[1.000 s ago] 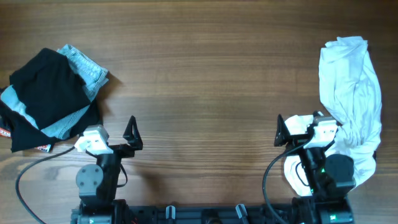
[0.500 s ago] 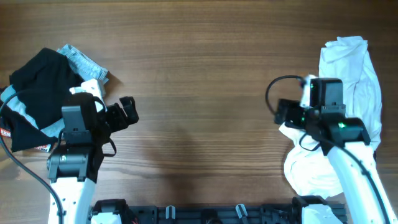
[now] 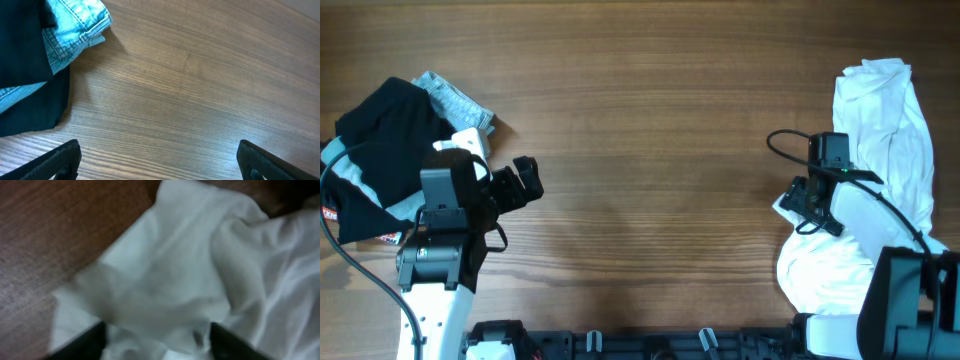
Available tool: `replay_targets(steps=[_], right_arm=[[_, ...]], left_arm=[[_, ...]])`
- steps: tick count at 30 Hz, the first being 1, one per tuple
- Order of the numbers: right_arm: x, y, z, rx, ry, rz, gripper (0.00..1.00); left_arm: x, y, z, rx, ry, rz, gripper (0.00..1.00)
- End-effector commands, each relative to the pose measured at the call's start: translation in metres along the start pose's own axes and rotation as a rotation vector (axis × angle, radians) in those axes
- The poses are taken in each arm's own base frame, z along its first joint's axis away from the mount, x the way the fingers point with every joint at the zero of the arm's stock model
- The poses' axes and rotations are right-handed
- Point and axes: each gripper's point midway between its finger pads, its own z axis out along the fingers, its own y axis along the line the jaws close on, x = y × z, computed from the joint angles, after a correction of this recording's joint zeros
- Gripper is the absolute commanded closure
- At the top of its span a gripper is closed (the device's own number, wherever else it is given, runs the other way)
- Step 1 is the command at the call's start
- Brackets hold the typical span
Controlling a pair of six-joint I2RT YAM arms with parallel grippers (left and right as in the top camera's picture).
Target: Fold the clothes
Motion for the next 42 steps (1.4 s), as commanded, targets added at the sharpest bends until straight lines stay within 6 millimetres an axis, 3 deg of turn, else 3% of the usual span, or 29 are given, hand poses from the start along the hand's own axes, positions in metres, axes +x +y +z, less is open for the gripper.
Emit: replay_targets(steps=[1,2,4,5,6,7,8,11,12,13,14,15,16,19,20,21,24,27,30,33,38,39,40,41,42], right_arm=[[0.026,-0.005,0.02,0.017,0.116,-0.041,0.71],[0.026,0.009,0.018,-0.069,0.127,-0.089,0.74],[0.029,0.058,0.003,-0.357,0.148,-0.261,0.75],[0.03,0.1,-0.024,-0.613,0.134,-0.395,0.8],[0.028,0.118,-0.039,-0.703,0.119,-0.447,0.8],[0.02,0.156,-0.072,-0.824,0.056,-0.538,0.81],[0.017,0.176,-0.087,-0.873,0.011,-0.589,0.81],[0.0,0.273,-0.182,-1.106,-0.274,-0.681,0.8],[-0.005,0.294,-0.211,-1.172,-0.374,-0.688,0.8],[-0.011,0.308,-0.233,-1.198,-0.473,-0.681,0.74],[-0.018,0.313,-0.24,-1.184,-0.529,-0.663,0.58],[-0.023,0.312,-0.237,-1.153,-0.54,-0.63,0.25],[-0.022,0.309,-0.23,-1.131,-0.52,-0.634,0.0],[-0.035,0.272,-0.174,-0.882,-0.411,-0.544,0.0],[-0.044,0.238,-0.148,-0.722,-0.361,-0.487,0.0],[-0.049,0.213,-0.136,-0.634,-0.327,-0.45,0.0],[-0.052,0.159,-0.129,-0.535,-0.252,-0.399,0.0],[-0.055,0.115,-0.131,-0.48,-0.203,-0.305,0.0],[-0.055,0.07,-0.135,-0.429,-0.163,-0.209,0.0],[-0.049,0.049,-0.137,-0.404,-0.131,-0.168,0.0],[-0.048,0.049,-0.137,-0.404,-0.131,-0.168,0.0],[-0.048,0.049,-0.137,-0.404,-0.131,-0.168,0.0],[-0.048,0.048,-0.137,-0.403,-0.131,-0.168,0.0],[-0.048,0.048,-0.137,-0.403,-0.131,-0.168,0.0],[-0.048,0.048,-0.137,-0.403,-0.131,-0.169,0.0]], left_arm=[[-0.006,-0.006,-0.003,0.02,-0.012,0.002,0.0],[-0.008,-0.006,-0.003,0.021,-0.017,0.003,0.0],[-0.011,-0.008,-0.003,0.027,-0.032,0.004,0.0],[-0.016,-0.009,-0.003,0.034,-0.053,0.006,0.0],[-0.019,-0.01,-0.004,0.038,-0.064,0.007,0.0],[-0.025,-0.012,-0.003,0.046,-0.088,0.009,0.0],[-0.028,-0.013,-0.002,0.048,-0.094,0.009,0.0],[-0.029,-0.012,0.012,0.042,-0.076,0.008,0.0],[-0.029,-0.012,0.017,0.041,-0.07,0.007,0.0],[-0.03,-0.012,0.023,0.04,-0.064,0.006,0.0],[-0.03,-0.014,0.027,0.051,-0.059,0.006,0.0],[-0.03,-0.017,0.03,0.069,-0.054,0.008,0.0],[-0.031,-0.022,0.032,0.092,-0.053,0.009,0.0],[-0.036,-0.03,0.031,0.138,-0.068,0.015,0.0],[-0.041,-0.034,0.03,0.157,-0.09,0.019,0.0],[-0.045,-0.039,0.029,0.18,-0.106,0.023,0.0],[-0.052,-0.062,0.028,0.306,-0.121,0.044,0.0],[-0.044,-0.07,0.045,0.322,-0.077,0.05,0.0],[0.003,-0.099,0.09,0.357,0.092,0.109,0.04],[0.055,-0.124,0.13,0.38,0.236,0.139,0.08],[0.129,-0.15,0.168,0.374,0.416,0.079,0.14],[0.146,-0.156,0.172,0.38,0.446,0.101,0.18],[0.154,-0.159,0.174,0.377,0.452,0.119,0.35],[0.152,-0.159,0.178,0.355,0.423,0.131,0.79],[0.141,-0.157,0.183,0.333,0.368,0.132,0.96]])
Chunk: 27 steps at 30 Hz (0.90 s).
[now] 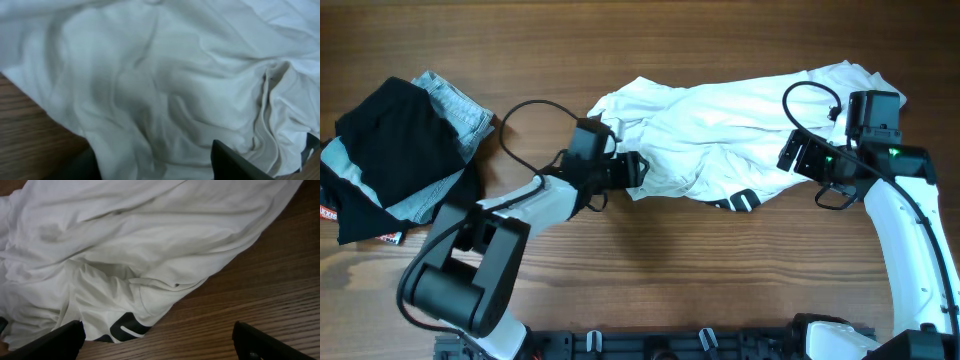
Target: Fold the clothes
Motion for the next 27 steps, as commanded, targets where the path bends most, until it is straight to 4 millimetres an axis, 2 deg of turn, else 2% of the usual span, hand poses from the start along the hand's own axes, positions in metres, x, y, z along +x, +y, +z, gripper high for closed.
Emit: replay_targets(steps=[1,3,6,7,8,10,13,14,15,16,17,19,20,21,25,27], right_arm=[[-0.003,-0.001,-0.005,0.006,-0.021,-0.011,0.0],[-0.003,-0.001,-0.005,0.006,-0.021,-0.011,0.0],[-0.004,-0.001,-0.005,0.006,-0.024,-0.011,0.0],[-0.004,-0.001,-0.005,0.005,-0.025,-0.011,0.0],[-0.005,-0.001,-0.005,0.004,-0.028,-0.013,0.0],[-0.007,0.0,-0.005,0.002,-0.035,-0.02,0.0],[-0.007,0.0,-0.005,0.003,-0.035,-0.062,0.0],[-0.007,0.0,-0.005,0.003,-0.035,-0.066,0.0],[-0.007,0.0,-0.005,0.003,-0.035,-0.066,0.0],[-0.007,0.0,-0.005,0.002,-0.035,-0.066,0.0],[-0.006,0.001,-0.005,-0.002,-0.032,-0.066,0.0],[-0.004,0.001,-0.005,-0.006,-0.023,-0.065,0.0],[-0.003,0.001,-0.005,-0.005,-0.018,-0.064,0.0],[-0.002,0.001,-0.005,-0.008,-0.015,-0.064,0.0],[-0.001,0.001,-0.005,-0.007,-0.012,-0.064,0.0],[-0.001,0.001,-0.005,-0.007,-0.013,-0.065,0.0]], left_arm=[[-0.006,0.017,0.008,-0.091,-0.056,-0.023,0.96],[-0.062,0.036,-0.016,-0.162,-0.223,-0.058,0.96],[-0.154,0.061,-0.073,-0.186,-0.45,-0.133,0.96],[-0.195,0.076,-0.109,-0.203,-0.534,-0.174,0.96],[-0.207,0.081,-0.122,-0.195,-0.538,-0.192,0.78],[-0.2,0.079,-0.122,-0.121,-0.46,-0.212,0.0],[-0.146,0.067,-0.098,-0.077,-0.217,-0.269,0.0],[-0.122,0.053,-0.087,-0.066,-0.124,-0.271,0.0],[-0.107,0.041,-0.08,-0.063,-0.068,-0.26,0.0],[-0.092,0.017,-0.069,-0.042,-0.019,-0.216,0.0],[-0.088,-0.003,-0.061,-0.014,-0.01,-0.168,0.0],[-0.084,-0.044,-0.045,0.062,-0.023,-0.069,0.09],[-0.082,-0.064,-0.035,0.087,-0.041,-0.015,0.09],[-0.078,-0.074,-0.024,0.072,-0.057,0.021,0.09],[-0.059,-0.075,0.022,0.014,-0.058,-0.015,0.1],[-0.052,-0.064,0.041,0.003,-0.042,-0.086,0.11]])
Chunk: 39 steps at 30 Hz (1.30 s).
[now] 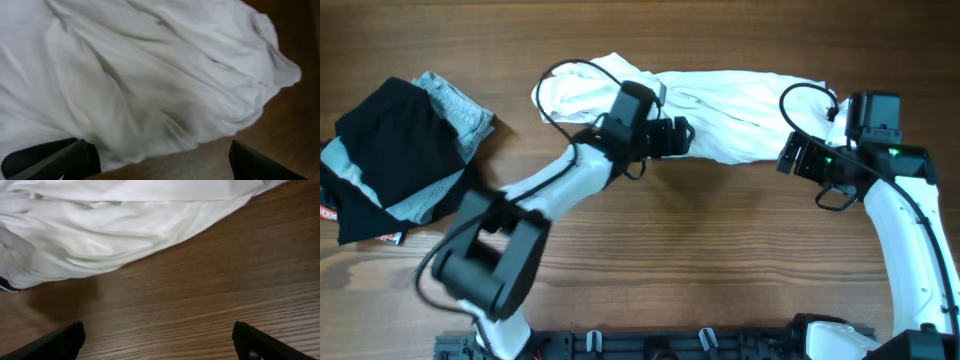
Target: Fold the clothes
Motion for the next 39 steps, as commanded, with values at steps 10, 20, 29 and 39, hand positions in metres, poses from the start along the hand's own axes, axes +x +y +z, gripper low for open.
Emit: replay_targets(steps=[10,20,29,39], right_arm=[[-0.003,-0.001,-0.005,0.005,-0.019,-0.018,0.0],[0.004,-0.003,-0.004,0.01,0.006,-0.017,0.0],[0.011,-0.004,0.003,0.012,0.036,-0.013,0.0],[0.011,-0.004,0.003,0.013,0.036,-0.013,0.0]], left_arm=[[-0.004,0.052,-0.03,-0.161,0.033,-0.208,0.96],[0.093,0.098,-0.121,-0.482,0.405,-0.355,0.07],[0.001,0.126,-0.097,-0.569,0.001,-0.17,0.28],[0.025,0.161,-0.104,-0.722,0.146,-0.147,0.96]])
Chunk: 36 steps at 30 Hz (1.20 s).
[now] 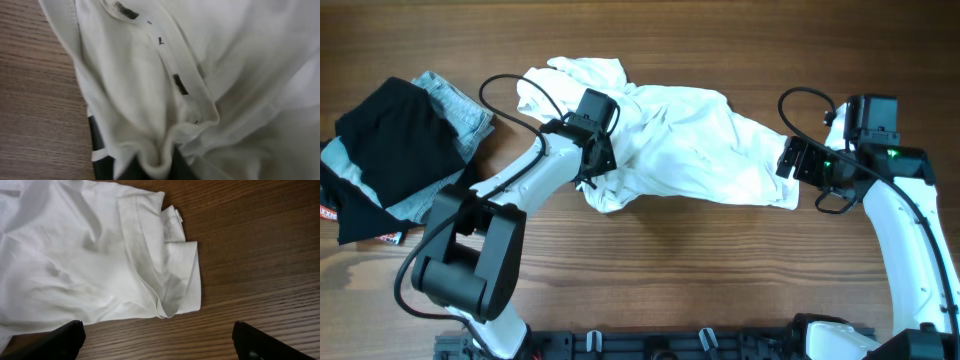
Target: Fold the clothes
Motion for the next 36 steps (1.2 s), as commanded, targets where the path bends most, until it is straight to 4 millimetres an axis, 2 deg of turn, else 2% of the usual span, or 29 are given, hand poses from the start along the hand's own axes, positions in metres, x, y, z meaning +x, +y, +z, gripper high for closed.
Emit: replay_targets(steps=[1,3,4,5,7,9,12,14,15,17,19,20,22,25,27,29,31,33,34,35,36], right_arm=[[0.001,-0.002,0.0,0.005,0.002,-0.01,0.0],[0.001,-0.002,0.0,0.005,0.001,-0.01,0.0],[0.001,-0.002,0.0,0.005,0.001,-0.01,0.0],[0.001,-0.002,0.0,0.004,0.001,-0.009,0.0],[0.0,-0.002,0.0,0.004,-0.001,-0.01,0.0],[0.001,-0.002,0.0,0.005,0.004,-0.01,0.0],[0.003,-0.002,0.0,0.006,0.01,-0.009,0.0],[0.003,-0.002,0.0,0.006,0.009,-0.008,0.0],[0.003,-0.002,0.0,0.006,0.01,-0.009,0.0],[0.003,-0.002,0.0,0.006,0.01,-0.008,0.0],[0.003,-0.002,0.0,0.006,0.01,-0.009,0.0],[0.003,-0.002,0.0,0.006,0.01,-0.009,0.0],[0.003,-0.002,0.0,0.006,0.01,-0.008,0.0],[0.004,-0.002,0.0,0.007,0.014,-0.008,0.0],[0.005,-0.002,0.0,0.007,0.016,-0.008,0.0],[0.007,-0.003,0.0,0.01,0.025,-0.008,0.0],[0.007,-0.003,0.0,0.01,0.025,-0.008,0.0],[0.007,-0.003,0.0,0.009,0.024,-0.008,0.0],[0.007,-0.003,0.0,0.009,0.024,-0.008,0.0],[0.007,-0.003,0.0,0.009,0.024,-0.008,0.0],[0.007,-0.003,0.0,0.009,0.024,-0.008,0.0]], left_arm=[[-0.011,0.035,-0.037,-0.102,-0.002,-0.015,0.96],[0.006,0.072,-0.065,-0.172,0.078,-0.138,0.96],[0.015,0.086,-0.072,-0.204,0.116,-0.193,0.87],[0.021,0.098,-0.075,-0.233,0.149,-0.224,0.73],[0.032,0.117,-0.076,-0.272,0.204,-0.264,0.74],[0.042,0.122,-0.076,-0.272,0.257,-0.285,0.73],[0.048,0.1,-0.073,-0.151,0.31,-0.308,0.73],[0.039,0.084,-0.069,-0.071,0.29,-0.314,0.67],[0.032,0.067,-0.067,0.009,0.272,-0.309,0.63],[0.022,0.037,-0.067,0.145,0.247,-0.256,0.64],[0.012,0.017,-0.066,0.197,0.188,-0.193,0.63],[0.008,0.004,-0.065,0.21,0.149,-0.157,0.51],[0.007,-0.002,-0.059,0.175,0.117,-0.119,0.42],[0.01,-0.007,-0.036,0.108,0.107,-0.08,0.4],[0.004,-0.017,-0.01,0.117,0.096,-0.07,0.35],[-0.004,-0.017,0.013,0.091,0.064,-0.069,0.34],[-0.01,-0.015,0.023,0.066,0.037,-0.069,0.37],[-0.006,-0.016,0.037,0.062,0.053,-0.066,0.62],[-0.004,-0.016,0.039,0.058,0.059,-0.064,0.88],[-0.005,-0.016,0.038,0.06,0.057,-0.065,0.96],[-0.015,-0.02,0.03,0.084,0.035,-0.046,0.96]])
